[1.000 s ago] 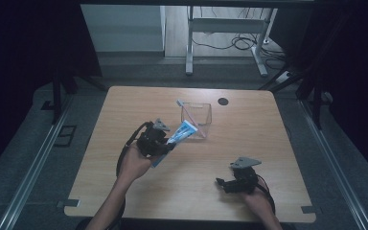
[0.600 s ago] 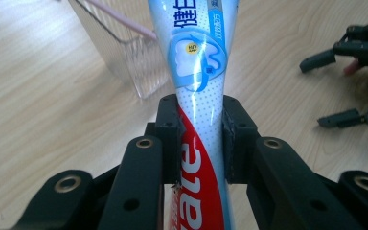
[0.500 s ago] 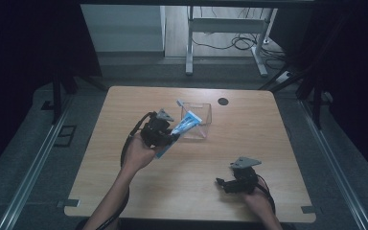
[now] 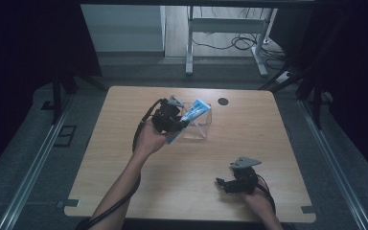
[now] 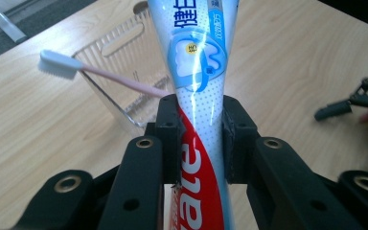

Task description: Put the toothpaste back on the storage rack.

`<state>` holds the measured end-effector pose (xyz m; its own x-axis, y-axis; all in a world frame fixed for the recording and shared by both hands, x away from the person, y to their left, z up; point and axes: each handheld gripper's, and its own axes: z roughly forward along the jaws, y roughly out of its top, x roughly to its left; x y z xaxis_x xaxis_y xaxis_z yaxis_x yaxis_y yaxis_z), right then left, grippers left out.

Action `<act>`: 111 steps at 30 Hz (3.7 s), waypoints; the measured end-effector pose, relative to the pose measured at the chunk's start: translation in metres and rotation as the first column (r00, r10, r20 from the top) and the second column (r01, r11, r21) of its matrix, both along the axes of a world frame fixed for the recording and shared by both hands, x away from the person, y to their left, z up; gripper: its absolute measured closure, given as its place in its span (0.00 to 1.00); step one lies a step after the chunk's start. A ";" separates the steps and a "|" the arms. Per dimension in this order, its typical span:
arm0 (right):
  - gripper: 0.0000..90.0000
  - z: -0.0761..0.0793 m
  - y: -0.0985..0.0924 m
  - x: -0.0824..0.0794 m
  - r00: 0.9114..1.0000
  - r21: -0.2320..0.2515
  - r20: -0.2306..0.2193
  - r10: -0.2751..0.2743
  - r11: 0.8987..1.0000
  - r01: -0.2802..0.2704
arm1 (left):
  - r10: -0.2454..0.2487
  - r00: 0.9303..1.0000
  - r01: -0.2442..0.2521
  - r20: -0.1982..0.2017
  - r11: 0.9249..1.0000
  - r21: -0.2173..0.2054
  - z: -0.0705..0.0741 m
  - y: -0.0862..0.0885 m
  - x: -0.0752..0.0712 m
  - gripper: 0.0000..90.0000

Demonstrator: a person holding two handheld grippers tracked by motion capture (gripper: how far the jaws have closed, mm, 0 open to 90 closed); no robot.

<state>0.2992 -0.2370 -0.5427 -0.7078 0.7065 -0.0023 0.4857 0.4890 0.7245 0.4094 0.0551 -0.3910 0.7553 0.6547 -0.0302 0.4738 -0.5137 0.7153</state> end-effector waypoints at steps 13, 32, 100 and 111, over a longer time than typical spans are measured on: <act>0.15 0.000 0.000 0.000 1.000 0.002 -0.003 -0.001 1.000 0.001 | 0.033 0.999 -0.033 0.017 0.999 -0.033 -0.001 -0.016 0.035 0.81; 0.15 0.000 0.000 0.000 1.000 0.003 -0.003 0.000 1.000 0.000 | 0.026 0.998 -0.023 0.059 0.999 -0.044 -0.006 -0.051 0.070 0.81; 0.15 0.000 0.001 0.000 1.000 0.001 -0.001 0.019 1.000 -0.019 | 0.051 0.997 -0.056 0.060 0.994 0.096 -0.051 -0.076 0.088 0.78; 0.15 0.000 0.001 -0.001 1.000 0.001 -0.001 0.019 1.000 -0.019 | 0.063 0.998 -0.065 0.024 0.994 0.092 -0.055 -0.073 0.087 0.75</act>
<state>0.2986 -0.2364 -0.5427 -0.7210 0.6929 -0.0010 0.4773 0.4978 0.7241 0.4963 -0.0180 -0.4458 0.7119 0.7006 0.0481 0.4933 -0.5476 0.6758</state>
